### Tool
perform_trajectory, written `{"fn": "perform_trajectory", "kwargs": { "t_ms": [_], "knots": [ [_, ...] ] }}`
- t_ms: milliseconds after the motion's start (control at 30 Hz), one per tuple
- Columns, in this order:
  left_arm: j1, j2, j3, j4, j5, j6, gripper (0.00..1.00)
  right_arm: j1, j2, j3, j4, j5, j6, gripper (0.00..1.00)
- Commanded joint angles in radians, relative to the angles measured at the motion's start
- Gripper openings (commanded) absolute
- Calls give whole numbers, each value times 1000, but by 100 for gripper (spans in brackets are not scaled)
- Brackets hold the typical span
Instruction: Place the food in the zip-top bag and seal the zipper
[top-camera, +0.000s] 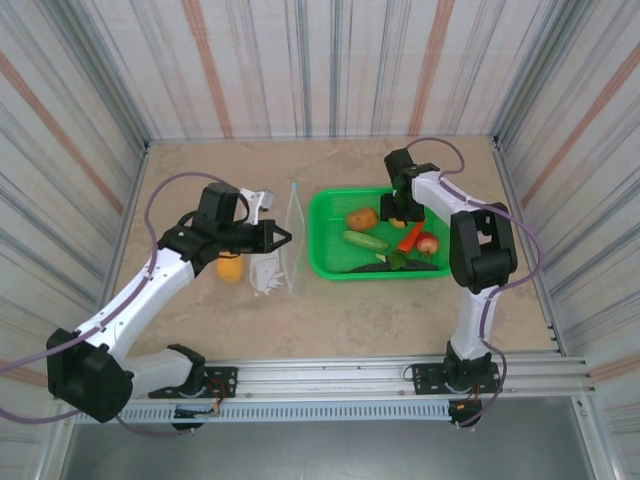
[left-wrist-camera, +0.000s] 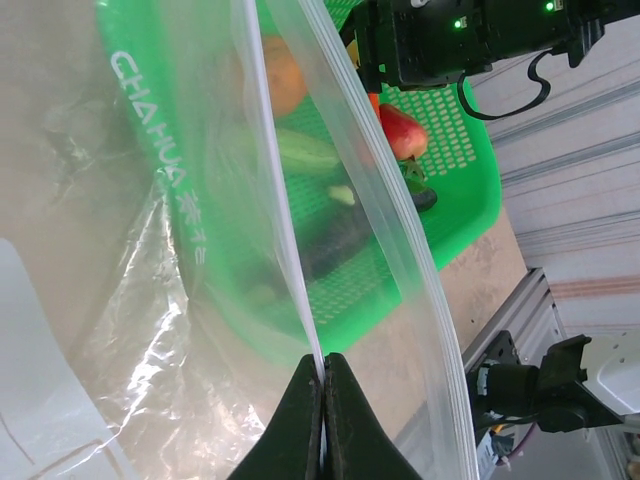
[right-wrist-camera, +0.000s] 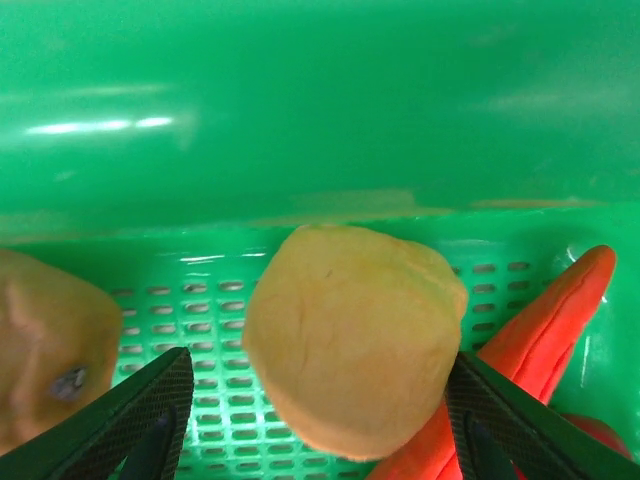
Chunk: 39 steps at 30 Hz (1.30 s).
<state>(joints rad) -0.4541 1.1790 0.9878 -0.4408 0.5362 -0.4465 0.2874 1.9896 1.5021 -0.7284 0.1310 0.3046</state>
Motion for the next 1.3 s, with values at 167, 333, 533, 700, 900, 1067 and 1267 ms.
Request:
{"fn": "perform_trajectory", "kwargs": {
  "t_ms": [167,333,533,700,900,1067,1267],
  "knots": [
    [-7,-4,-2,8,-7,21,0,-1,13,18,2,24,-22,56],
    [10,-4,-6,17,6,10,0,3,-35,0,7,24,-26,52],
    [9,-1,14,12,22,-21,0,41,-197,-73,31,34,-7,52],
    [9,-2,53,0,51,-61,0,89,-368,-140,54,2,13,52],
    [13,38,109,-35,124,-78,0,178,-558,-186,101,-201,2,53],
    [4,75,143,-50,165,-90,0,291,-648,-149,120,-360,29,51],
    [-8,103,155,-40,169,-90,0,363,-637,-96,218,-511,138,52]
  ]
}}
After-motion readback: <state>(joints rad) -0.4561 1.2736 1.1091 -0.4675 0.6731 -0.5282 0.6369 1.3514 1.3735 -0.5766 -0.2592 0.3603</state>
